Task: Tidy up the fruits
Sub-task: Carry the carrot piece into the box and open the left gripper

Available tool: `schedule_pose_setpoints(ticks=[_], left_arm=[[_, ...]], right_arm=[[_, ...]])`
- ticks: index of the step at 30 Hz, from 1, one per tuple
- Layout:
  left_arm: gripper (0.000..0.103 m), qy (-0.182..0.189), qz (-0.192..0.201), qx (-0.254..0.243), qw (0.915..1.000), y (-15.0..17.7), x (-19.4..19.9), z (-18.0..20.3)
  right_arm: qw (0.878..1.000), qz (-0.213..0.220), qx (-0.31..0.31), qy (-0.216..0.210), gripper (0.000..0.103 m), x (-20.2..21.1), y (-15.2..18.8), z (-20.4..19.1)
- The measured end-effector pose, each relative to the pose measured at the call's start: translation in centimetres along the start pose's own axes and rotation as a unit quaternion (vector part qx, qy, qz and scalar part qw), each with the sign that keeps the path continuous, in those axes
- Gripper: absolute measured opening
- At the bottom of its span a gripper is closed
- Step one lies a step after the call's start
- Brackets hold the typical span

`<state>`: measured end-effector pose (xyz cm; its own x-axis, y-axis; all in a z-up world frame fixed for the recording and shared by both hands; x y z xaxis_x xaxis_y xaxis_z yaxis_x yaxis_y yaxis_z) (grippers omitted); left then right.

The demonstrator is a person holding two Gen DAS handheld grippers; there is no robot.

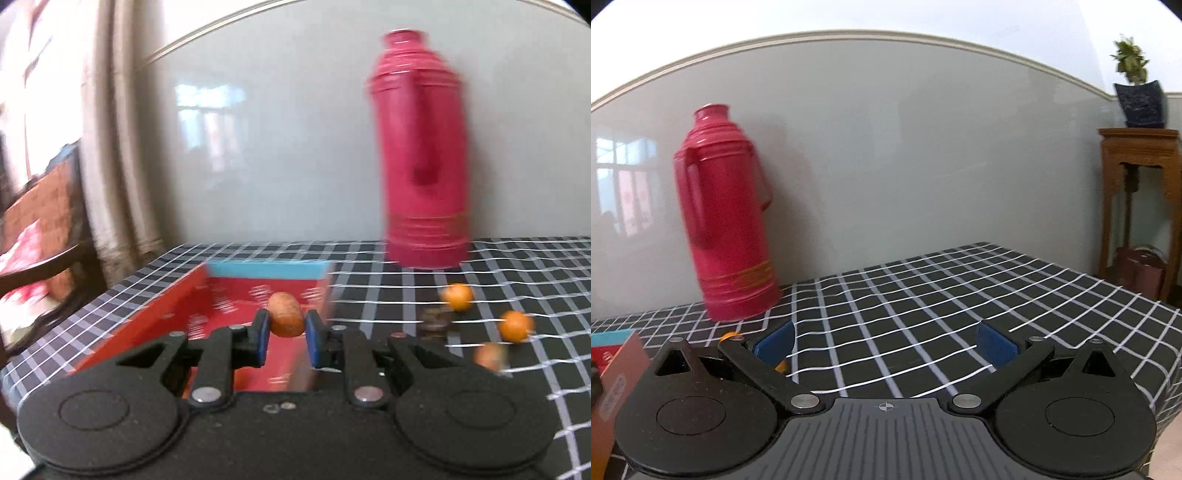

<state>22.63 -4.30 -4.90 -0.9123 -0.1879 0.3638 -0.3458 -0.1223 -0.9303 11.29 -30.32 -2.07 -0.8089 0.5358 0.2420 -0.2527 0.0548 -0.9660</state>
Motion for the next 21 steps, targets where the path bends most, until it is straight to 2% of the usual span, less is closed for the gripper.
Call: schedule_pose_setpoints(ticks=[4, 8, 10, 13, 15, 18, 19, 20, 21], left_arm=[[0.011, -0.039, -0.039, 0.013, 0.9984, 0.1, -2.1, -2.9], [0.014, -0.048, -0.09, 0.028, 0.9944, 0.9, -3.6, -5.0], [0.014, -0.054, -0.09, 0.024, 0.9942, 0.8, -3.5, -5.6], [0.025, -0.053, -0.088, 0.02, 0.9945, 0.8, -3.1, -6.2], [0.026, -0.048, -0.09, 0.022, 0.9946, 0.7, -2.9, -6.9], [0.042, -0.049, -0.082, 0.028, 0.995, 0.1, -2.5, -8.2], [0.052, -0.052, -0.077, 0.03, 0.9952, -0.2, -2.3, -8.7], [0.066, -0.055, -0.071, 0.032, 0.9955, -0.5, -2.2, -9.2], [0.071, -0.058, -0.064, 0.033, 0.9957, -0.9, -2.1, -9.6]], right_arm=[[1.0, -0.008, 0.008, -0.019, 0.103, -0.4, 0.3, -2.1], [0.999, -0.026, 0.016, -0.039, 0.103, -1.2, 0.7, -4.3], [0.998, -0.033, 0.022, -0.05, 0.103, -1.5, 0.9, -5.6], [0.997, -0.04, 0.031, -0.066, 0.103, -1.9, 1.2, -7.3], [0.996, -0.044, 0.035, -0.073, 0.103, -2.0, 1.4, -8.4], [0.995, -0.048, 0.036, -0.085, 0.103, -2.1, 1.5, -9.7], [0.994, -0.049, 0.037, -0.088, 0.103, -2.1, 1.6, -10.2], [0.994, -0.049, 0.038, -0.091, 0.103, -2.2, 1.6, -10.6], [0.994, -0.05, 0.039, -0.093, 0.103, -2.2, 1.6, -10.9]])
Point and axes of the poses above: each gripper's, at about its wrist camera, not at the fingertips, and x roughly against the way its jaws point, z to its right, y to its underside, the point moved 9 cm from there along -x, roughly the way its jaws point, and after that the axes turned 13 degrees about x, right-handed, at the moved point
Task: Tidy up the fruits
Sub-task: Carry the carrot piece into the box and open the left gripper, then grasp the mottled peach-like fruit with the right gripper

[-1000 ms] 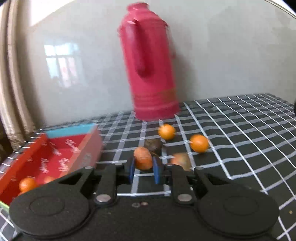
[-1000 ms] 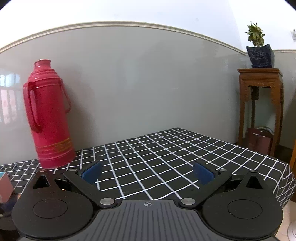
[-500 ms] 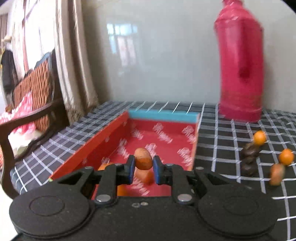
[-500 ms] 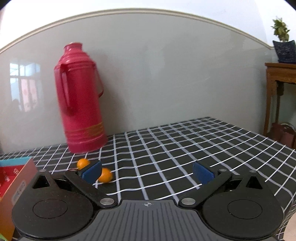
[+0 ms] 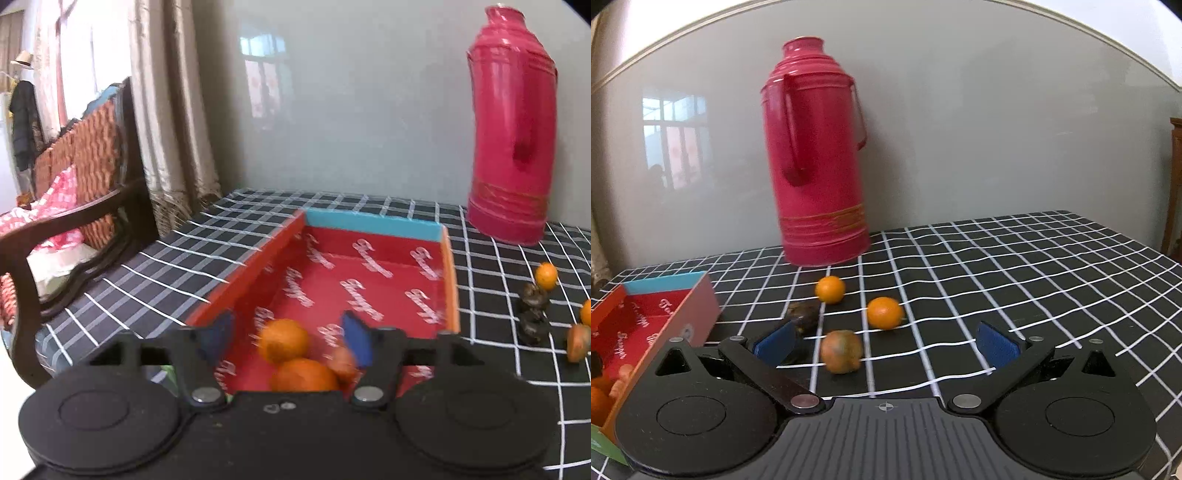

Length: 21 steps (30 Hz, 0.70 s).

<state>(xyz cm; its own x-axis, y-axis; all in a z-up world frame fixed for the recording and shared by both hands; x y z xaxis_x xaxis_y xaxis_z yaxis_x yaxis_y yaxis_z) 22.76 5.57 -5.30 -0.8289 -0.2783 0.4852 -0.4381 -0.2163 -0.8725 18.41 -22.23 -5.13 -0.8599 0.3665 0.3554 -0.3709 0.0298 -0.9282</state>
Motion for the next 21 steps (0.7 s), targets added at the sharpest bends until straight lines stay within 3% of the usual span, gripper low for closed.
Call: schedule_pose_setpoints(ticks=[3, 4, 6, 10, 16, 21], left_arm=[[0.079, -0.009, 0.025, -0.003, 0.9996, -0.9, 0.6, -1.2], [0.088, -0.012, 0.031, -0.005, 0.9994, -1.2, 0.8, -1.5], [0.097, -0.026, 0.047, -0.008, 0.9985, -1.6, 1.0, -2.5], [0.097, -0.053, 0.065, -0.01, 0.9964, -2.6, 1.0, -4.5], [0.097, -0.089, 0.043, 0.032, 0.9946, -3.5, -0.4, -8.9], [0.097, -0.138, 0.032, 0.086, 0.9861, -4.1, -0.9, -13.7]], right_arm=[[1.0, -0.003, 0.004, -0.008, 0.103, -0.3, 0.0, -1.1], [1.0, -0.006, 0.007, -0.011, 0.103, -0.4, 0.0, -1.4], [1.0, -0.011, 0.01, -0.015, 0.103, -0.7, 0.0, -2.0], [0.999, -0.028, 0.016, -0.02, 0.103, -1.7, 0.3, -3.1], [0.998, -0.059, 0.026, -0.016, 0.103, -3.6, 0.9, -3.5], [0.997, -0.071, 0.008, -0.019, 0.103, -4.8, 1.2, -3.2]])
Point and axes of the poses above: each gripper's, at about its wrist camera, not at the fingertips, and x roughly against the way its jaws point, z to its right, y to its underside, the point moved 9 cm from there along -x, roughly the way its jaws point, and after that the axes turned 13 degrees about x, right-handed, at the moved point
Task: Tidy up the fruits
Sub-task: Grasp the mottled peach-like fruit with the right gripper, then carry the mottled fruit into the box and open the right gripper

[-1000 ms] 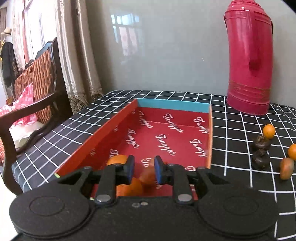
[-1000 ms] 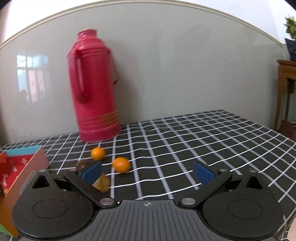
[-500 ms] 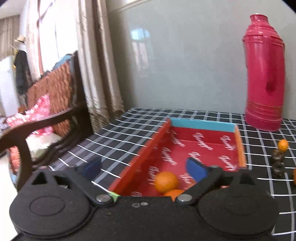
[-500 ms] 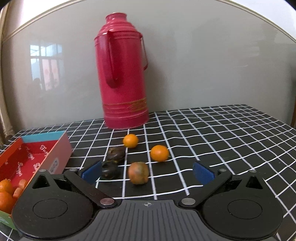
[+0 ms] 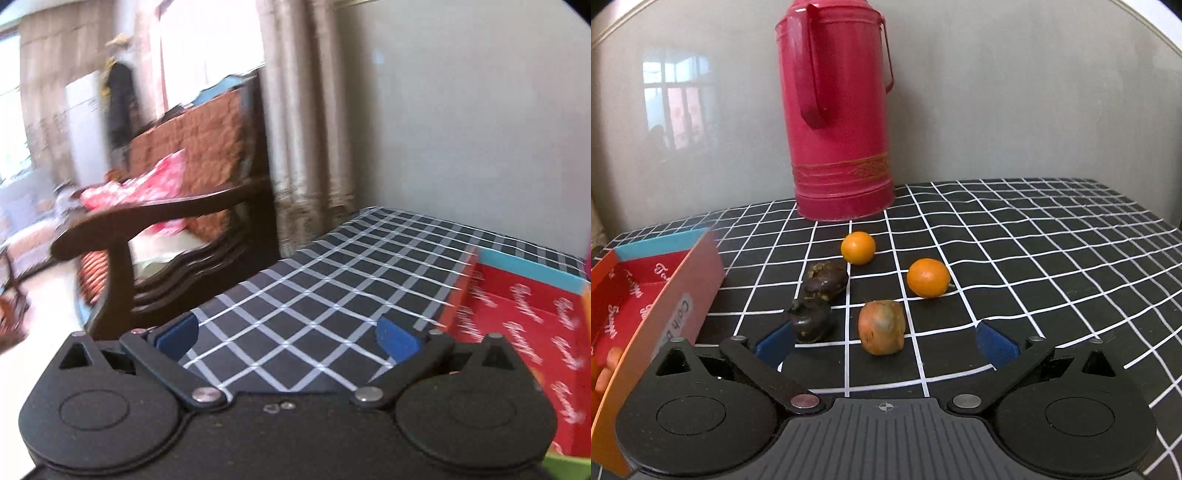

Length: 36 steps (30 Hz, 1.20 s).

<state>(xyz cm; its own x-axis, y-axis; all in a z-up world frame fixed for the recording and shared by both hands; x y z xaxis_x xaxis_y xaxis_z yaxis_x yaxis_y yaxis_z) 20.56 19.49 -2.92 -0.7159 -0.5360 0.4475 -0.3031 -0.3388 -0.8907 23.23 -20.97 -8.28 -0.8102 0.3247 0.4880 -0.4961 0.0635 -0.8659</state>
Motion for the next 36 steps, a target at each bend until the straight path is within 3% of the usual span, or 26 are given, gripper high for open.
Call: schedule_pose_setpoints(ticks=[2, 4, 5, 6, 10, 13, 14, 15, 19, 24, 28, 32, 36], left_arm=[[0.097, -0.017, -0.006, 0.014, 0.9997, -0.3, -0.5, -1.3], [0.097, -0.028, -0.013, 0.028, 0.9991, -0.5, -0.9, -2.4], [0.097, -0.031, -0.016, 0.033, 0.9988, -0.6, -0.9, -2.9], [0.097, -0.034, -0.019, 0.037, 0.9986, -0.7, -1.1, -3.3], [0.097, -0.04, -0.024, 0.049, 0.9977, -0.9, -1.6, -4.4], [0.097, -0.043, -0.026, 0.053, 0.9973, -1.0, -1.8, -4.8], [0.097, -0.043, -0.028, 0.054, 0.9972, -1.0, -1.9, -4.9], [0.097, -0.044, -0.029, 0.054, 0.9972, -0.9, -1.9, -4.9], [0.097, -0.044, -0.038, 0.058, 0.9967, -0.8, -2.2, -5.0], [0.097, -0.051, -0.042, 0.067, 0.9956, -0.8, -2.4, -5.5], [0.097, -0.06, -0.058, 0.083, 0.9931, -0.7, -3.0, -6.3], [0.097, -0.069, -0.077, 0.094, 0.9902, -0.2, -3.6, -6.9], [0.097, -0.074, -0.083, 0.104, 0.9884, -0.1, -3.8, -7.5]], right_arm=[[1.0, 0.003, -0.004, 0.002, 0.101, -0.3, -0.1, 0.0], [1.0, 0.004, -0.004, -0.003, 0.079, -0.6, -0.2, -0.2], [1.0, 0.002, -0.002, -0.009, 0.06, -0.8, -0.2, -0.4], [1.0, -0.005, -0.001, -0.012, 0.054, -1.1, -0.1, -0.5], [1.0, -0.02, -0.005, -0.019, 0.053, -2.0, 0.2, -0.8], [1.0, -0.024, 0.0, -0.018, 0.036, -2.1, 0.3, -0.9], [1.0, -0.023, -0.002, -0.02, 0.026, -2.2, 0.3, -0.9], [0.999, -0.021, -0.004, -0.029, 0.023, -2.1, 0.2, -1.0], [0.999, -0.011, -0.016, -0.034, 0.023, -1.8, 0.0, -1.0], [0.997, 0.049, -0.008, -0.062, 0.023, 0.6, -2.0, -2.2], [0.986, 0.099, 0.011, -0.133, 0.023, 3.1, -3.3, -5.1], [0.969, 0.118, 0.056, -0.209, 0.023, 4.9, -3.3, -8.9], [0.955, 0.122, 0.101, -0.252, 0.023, 6.0, -2.6, -11.9]])
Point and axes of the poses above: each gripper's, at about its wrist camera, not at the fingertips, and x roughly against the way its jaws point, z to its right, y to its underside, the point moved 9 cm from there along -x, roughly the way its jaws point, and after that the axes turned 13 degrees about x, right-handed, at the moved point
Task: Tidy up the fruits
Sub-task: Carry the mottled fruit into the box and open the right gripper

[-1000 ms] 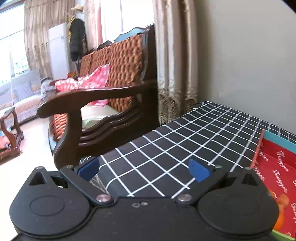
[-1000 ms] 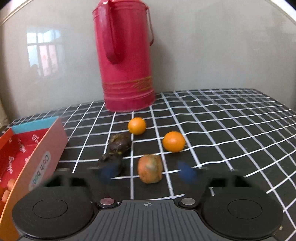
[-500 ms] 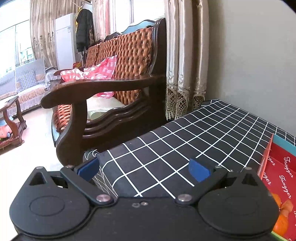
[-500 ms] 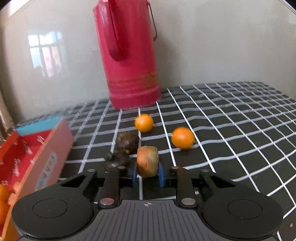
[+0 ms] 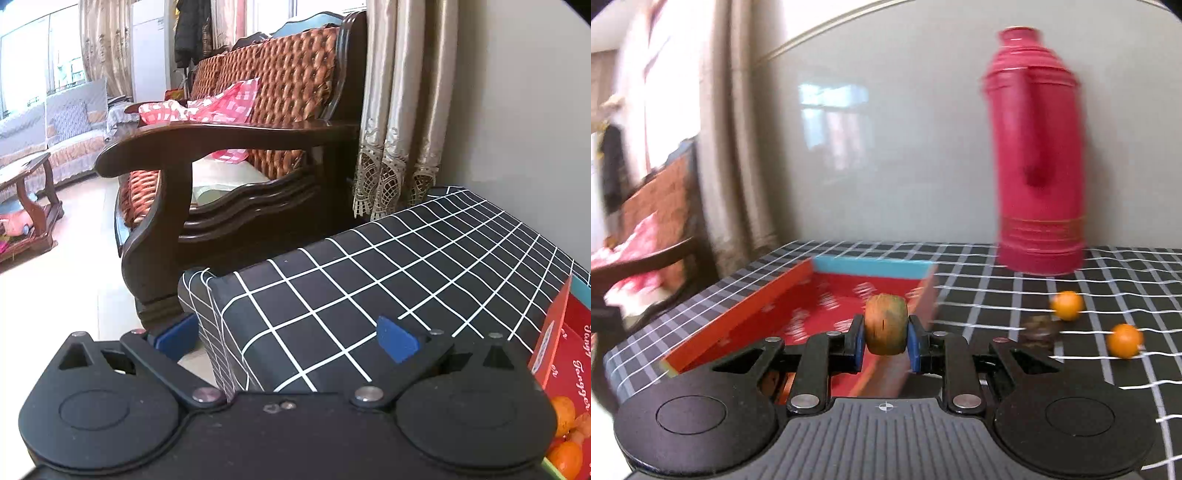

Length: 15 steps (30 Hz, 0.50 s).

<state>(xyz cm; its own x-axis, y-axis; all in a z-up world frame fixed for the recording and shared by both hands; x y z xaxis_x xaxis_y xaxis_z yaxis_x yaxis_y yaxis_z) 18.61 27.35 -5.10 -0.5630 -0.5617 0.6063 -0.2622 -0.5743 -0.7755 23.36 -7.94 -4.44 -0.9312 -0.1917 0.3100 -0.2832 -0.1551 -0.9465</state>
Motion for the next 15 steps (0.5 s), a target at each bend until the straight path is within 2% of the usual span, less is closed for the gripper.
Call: schedule_pose_setpoints(ticks=[4, 10, 11, 12, 13, 15], left_arm=[[0.097, -0.001, -0.001, -0.001, 1.0, 0.1, 0.0, 0.0], [0.097, -0.002, 0.002, -0.002, 1.0, 0.1, 0.1, 0.1], [0.097, -0.003, 0.002, -0.003, 1.0, 0.1, 0.1, 0.1], [0.097, -0.003, 0.002, -0.003, 1.0, 0.1, 0.1, 0.1], [0.097, -0.004, 0.002, -0.003, 1.0, 0.1, 0.0, 0.1], [0.097, -0.005, 0.001, -0.004, 1.0, 0.1, 0.0, 0.2]], right_arm=[[0.998, -0.009, 0.028, -0.05, 0.023, -0.2, 0.4, -2.8], [0.995, -0.029, 0.061, -0.069, 0.024, -0.3, 1.4, -4.9], [0.995, -0.031, 0.066, -0.071, 0.027, -0.4, 1.5, -5.0], [0.995, -0.031, 0.07, -0.07, 0.04, -0.3, 1.6, -5.1], [0.994, -0.032, 0.069, -0.075, 0.046, -0.3, 1.6, -5.3], [0.995, -0.018, 0.055, -0.086, 0.076, 0.3, 1.2, -5.2]])
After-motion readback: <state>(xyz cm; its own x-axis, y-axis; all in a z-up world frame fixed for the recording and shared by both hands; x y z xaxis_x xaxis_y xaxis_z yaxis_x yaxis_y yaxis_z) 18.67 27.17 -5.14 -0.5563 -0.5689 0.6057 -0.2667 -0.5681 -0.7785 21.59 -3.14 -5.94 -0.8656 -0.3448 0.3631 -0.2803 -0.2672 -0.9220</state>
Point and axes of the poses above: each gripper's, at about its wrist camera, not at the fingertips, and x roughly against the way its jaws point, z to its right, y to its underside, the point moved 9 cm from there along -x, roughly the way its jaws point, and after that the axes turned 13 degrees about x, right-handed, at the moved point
